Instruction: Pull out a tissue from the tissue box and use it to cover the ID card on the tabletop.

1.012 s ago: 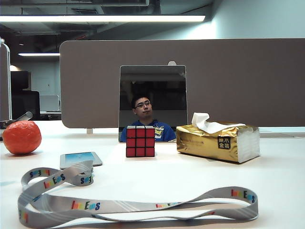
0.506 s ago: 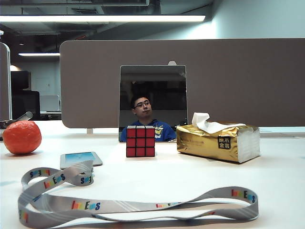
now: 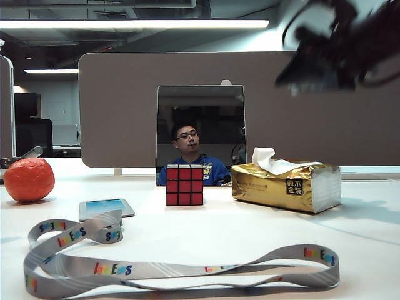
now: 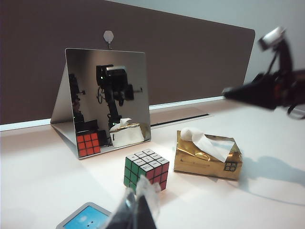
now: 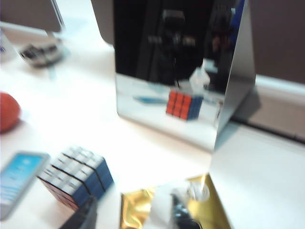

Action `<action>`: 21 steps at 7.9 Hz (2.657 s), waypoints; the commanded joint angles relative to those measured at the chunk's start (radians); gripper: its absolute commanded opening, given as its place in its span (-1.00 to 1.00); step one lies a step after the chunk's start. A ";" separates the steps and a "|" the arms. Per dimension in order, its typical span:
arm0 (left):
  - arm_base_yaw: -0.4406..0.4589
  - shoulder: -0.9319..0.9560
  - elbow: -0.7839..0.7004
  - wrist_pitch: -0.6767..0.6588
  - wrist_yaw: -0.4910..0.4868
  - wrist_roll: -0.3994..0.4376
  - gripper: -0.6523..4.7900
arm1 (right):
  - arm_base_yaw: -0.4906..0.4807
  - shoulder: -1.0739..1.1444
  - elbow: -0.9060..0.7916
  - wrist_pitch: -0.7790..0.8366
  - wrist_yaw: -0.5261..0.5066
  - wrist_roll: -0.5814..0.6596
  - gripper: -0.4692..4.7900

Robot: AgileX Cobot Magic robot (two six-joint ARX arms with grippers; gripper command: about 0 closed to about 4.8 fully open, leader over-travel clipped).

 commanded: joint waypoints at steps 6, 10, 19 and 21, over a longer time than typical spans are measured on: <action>-0.001 0.001 0.003 0.013 0.004 0.000 -0.78 | 0.016 0.310 0.031 0.192 0.061 -0.002 0.23; -0.001 0.001 0.003 0.012 -0.003 0.000 -0.78 | 0.017 0.399 0.045 0.264 0.078 -0.006 -0.80; -0.001 0.001 0.003 0.011 -0.188 0.000 -0.78 | 0.256 0.170 0.218 0.314 -0.217 0.014 -0.82; -0.001 0.001 0.003 0.011 -0.187 0.000 -0.78 | 0.351 0.288 0.281 0.300 -0.216 0.014 -0.83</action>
